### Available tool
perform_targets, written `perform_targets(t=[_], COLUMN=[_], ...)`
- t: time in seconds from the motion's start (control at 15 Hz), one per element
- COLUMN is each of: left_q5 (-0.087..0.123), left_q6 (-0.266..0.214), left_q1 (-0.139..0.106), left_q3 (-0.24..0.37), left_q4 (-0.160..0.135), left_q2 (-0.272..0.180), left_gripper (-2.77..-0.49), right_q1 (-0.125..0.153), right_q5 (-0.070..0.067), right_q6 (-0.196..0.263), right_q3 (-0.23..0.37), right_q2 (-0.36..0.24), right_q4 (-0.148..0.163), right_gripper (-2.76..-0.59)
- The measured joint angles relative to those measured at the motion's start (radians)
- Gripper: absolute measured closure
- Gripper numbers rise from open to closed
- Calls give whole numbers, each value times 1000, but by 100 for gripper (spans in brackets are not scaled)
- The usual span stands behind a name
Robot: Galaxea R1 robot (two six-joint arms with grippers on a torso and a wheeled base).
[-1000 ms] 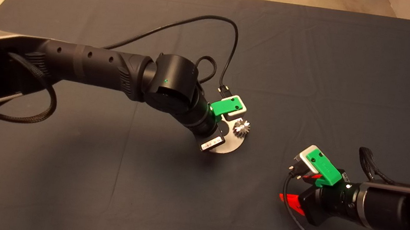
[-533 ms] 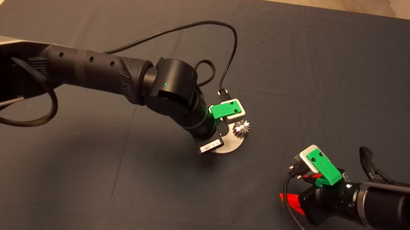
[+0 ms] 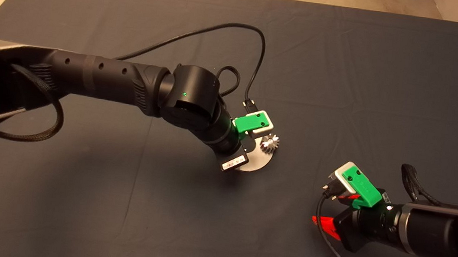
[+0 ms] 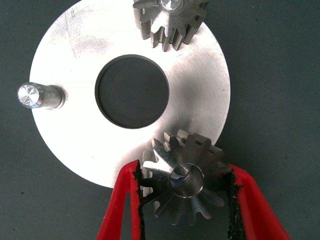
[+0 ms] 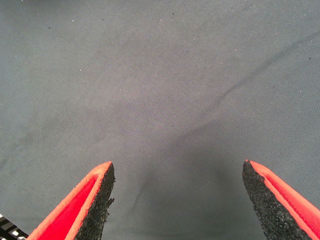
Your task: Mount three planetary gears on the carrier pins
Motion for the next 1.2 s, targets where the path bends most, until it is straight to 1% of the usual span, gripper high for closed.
perform_targets(t=[0.8, 0.93, 1.2], left_q5=[-9, -16, -20], left_q6=[3, 3, 3], left_q1=[0, 0, 0], left_q3=[0, 0, 1], left_q4=[-1, -1, -1], left_q2=[-11, -20, -26], left_gripper=[-70, -70, -70], right_q1=[0, 0, 0], right_q5=[0, 1, 0], right_q6=[0, 0, 0], right_q3=[0, 0, 0], right_q2=[0, 0, 0], right_q4=[0, 1, 3], right_gripper=[-189, -189, -189])
